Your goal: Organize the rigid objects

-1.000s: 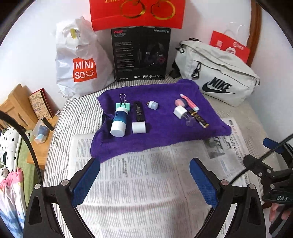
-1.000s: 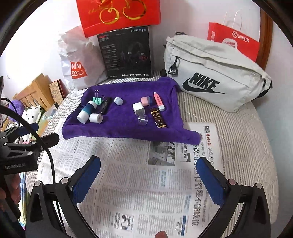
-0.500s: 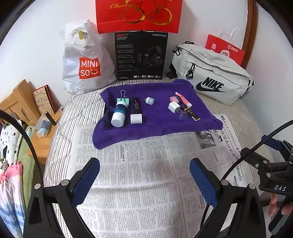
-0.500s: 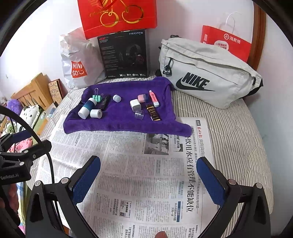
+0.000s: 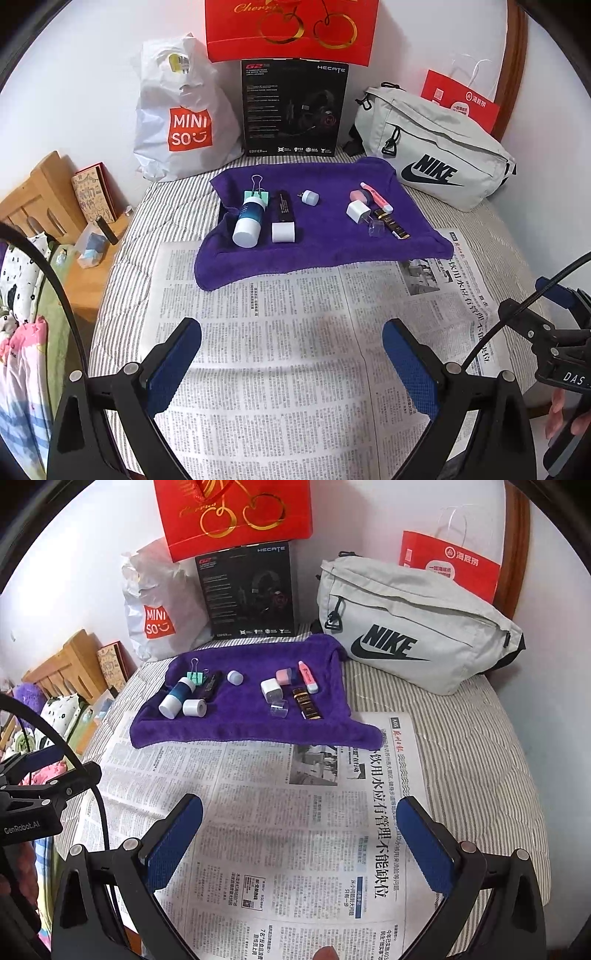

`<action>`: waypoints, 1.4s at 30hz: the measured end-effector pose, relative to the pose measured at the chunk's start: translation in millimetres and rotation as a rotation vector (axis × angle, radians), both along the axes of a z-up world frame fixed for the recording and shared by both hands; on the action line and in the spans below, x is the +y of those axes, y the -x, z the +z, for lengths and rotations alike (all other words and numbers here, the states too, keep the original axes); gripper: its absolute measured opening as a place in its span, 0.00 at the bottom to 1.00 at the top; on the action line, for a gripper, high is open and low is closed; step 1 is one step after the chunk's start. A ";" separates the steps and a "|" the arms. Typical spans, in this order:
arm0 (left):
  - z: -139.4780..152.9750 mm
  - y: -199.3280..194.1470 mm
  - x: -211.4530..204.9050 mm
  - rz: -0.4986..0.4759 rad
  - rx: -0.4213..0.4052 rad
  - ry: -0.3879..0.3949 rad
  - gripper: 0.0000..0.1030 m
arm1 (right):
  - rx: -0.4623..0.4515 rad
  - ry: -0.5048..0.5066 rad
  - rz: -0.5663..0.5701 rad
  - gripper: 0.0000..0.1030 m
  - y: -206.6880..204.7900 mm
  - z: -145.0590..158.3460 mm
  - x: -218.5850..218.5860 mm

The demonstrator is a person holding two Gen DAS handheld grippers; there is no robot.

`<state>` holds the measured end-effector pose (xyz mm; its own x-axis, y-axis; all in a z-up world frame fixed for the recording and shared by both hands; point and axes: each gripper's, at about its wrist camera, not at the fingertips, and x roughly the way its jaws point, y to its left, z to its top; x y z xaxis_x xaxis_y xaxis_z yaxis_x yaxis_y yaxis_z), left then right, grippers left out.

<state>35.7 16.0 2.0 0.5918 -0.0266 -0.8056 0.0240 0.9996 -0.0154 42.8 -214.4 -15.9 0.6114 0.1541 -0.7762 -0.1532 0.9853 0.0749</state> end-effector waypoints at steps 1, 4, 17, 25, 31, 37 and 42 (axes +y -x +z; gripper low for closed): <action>-0.2 0.2 0.0 -0.001 0.001 0.000 0.97 | 0.001 0.000 -0.001 1.00 0.2 -0.3 -0.3; 0.1 1.3 -1.1 -0.001 0.001 -0.010 0.97 | 0.002 0.000 -0.003 1.00 0.6 -0.8 -1.5; 1.4 -1.7 -5.7 -0.011 0.007 -0.021 0.97 | 0.007 -0.008 -0.011 1.00 -0.2 -1.1 -6.2; 1.8 -1.7 -7.1 -0.028 0.003 -0.015 0.97 | 0.013 -0.011 -0.013 1.00 -0.9 -1.9 -8.5; 1.3 -2.3 -8.5 -0.030 0.008 -0.024 0.97 | 0.014 -0.011 -0.013 1.00 -1.1 -2.4 -8.5; 0.6 -2.5 -9.0 -0.027 0.012 -0.025 0.97 | 0.009 -0.015 -0.016 1.00 -0.2 -2.0 -9.4; 0.0 -2.2 -8.6 -0.029 0.012 -0.025 0.97 | 0.005 -0.019 -0.016 1.00 0.1 -1.2 -10.7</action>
